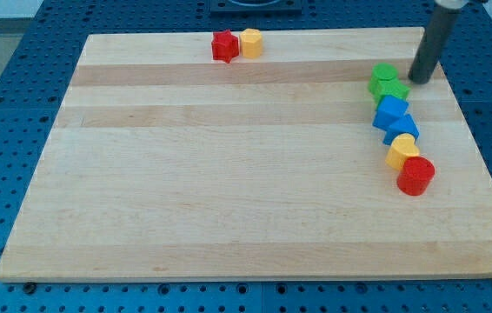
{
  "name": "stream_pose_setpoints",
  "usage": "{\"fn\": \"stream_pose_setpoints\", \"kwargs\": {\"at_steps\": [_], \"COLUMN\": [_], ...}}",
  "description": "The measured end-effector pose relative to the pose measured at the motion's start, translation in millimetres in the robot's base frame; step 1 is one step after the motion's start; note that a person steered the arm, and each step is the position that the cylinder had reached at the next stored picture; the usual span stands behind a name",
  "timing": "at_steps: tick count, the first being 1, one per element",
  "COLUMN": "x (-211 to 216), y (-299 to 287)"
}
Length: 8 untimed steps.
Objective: Move the green circle towards the top of the board
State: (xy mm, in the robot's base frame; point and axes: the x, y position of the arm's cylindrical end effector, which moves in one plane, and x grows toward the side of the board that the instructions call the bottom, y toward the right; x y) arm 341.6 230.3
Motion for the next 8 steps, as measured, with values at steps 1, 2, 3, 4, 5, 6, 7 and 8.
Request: {"fn": "stream_pose_setpoints", "kwargs": {"at_steps": [1, 2, 3, 4, 5, 6, 7, 8], "x": [28, 19, 0, 40, 61, 32, 1, -19], "y": [-42, -74, -74, -60, -8, 2, -16, -60]}}
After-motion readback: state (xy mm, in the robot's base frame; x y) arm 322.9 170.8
